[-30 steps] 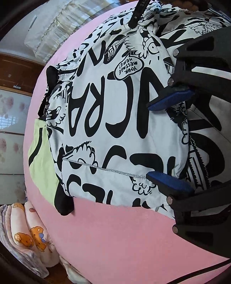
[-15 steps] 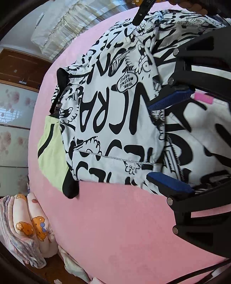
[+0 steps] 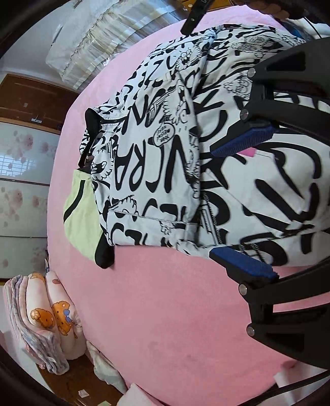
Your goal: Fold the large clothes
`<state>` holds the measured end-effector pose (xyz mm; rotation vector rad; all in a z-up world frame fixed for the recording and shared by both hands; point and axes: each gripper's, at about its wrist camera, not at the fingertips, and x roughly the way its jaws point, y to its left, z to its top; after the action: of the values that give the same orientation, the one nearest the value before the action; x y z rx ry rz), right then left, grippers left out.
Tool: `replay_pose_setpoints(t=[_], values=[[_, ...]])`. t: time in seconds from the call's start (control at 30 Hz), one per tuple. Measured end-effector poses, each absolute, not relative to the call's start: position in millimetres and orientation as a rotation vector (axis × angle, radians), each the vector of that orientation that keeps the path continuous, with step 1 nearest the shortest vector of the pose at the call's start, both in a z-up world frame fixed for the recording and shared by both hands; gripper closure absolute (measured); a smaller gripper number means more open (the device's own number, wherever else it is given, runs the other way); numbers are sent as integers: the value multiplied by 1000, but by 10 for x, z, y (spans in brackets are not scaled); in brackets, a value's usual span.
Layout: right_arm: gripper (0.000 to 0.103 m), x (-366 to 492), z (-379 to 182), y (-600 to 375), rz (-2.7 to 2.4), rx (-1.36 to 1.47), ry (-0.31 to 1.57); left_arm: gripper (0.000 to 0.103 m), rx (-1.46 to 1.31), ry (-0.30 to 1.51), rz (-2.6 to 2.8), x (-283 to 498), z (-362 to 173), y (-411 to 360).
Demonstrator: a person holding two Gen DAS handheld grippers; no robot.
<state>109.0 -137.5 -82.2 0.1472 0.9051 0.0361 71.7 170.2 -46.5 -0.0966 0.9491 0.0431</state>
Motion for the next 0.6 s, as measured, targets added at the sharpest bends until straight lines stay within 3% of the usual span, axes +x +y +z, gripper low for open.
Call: replay_pose_setpoints(t=[0.6], values=[[48,550,-674,-1497,47,166,904,29,-50,1014,59,5,-415,2189]])
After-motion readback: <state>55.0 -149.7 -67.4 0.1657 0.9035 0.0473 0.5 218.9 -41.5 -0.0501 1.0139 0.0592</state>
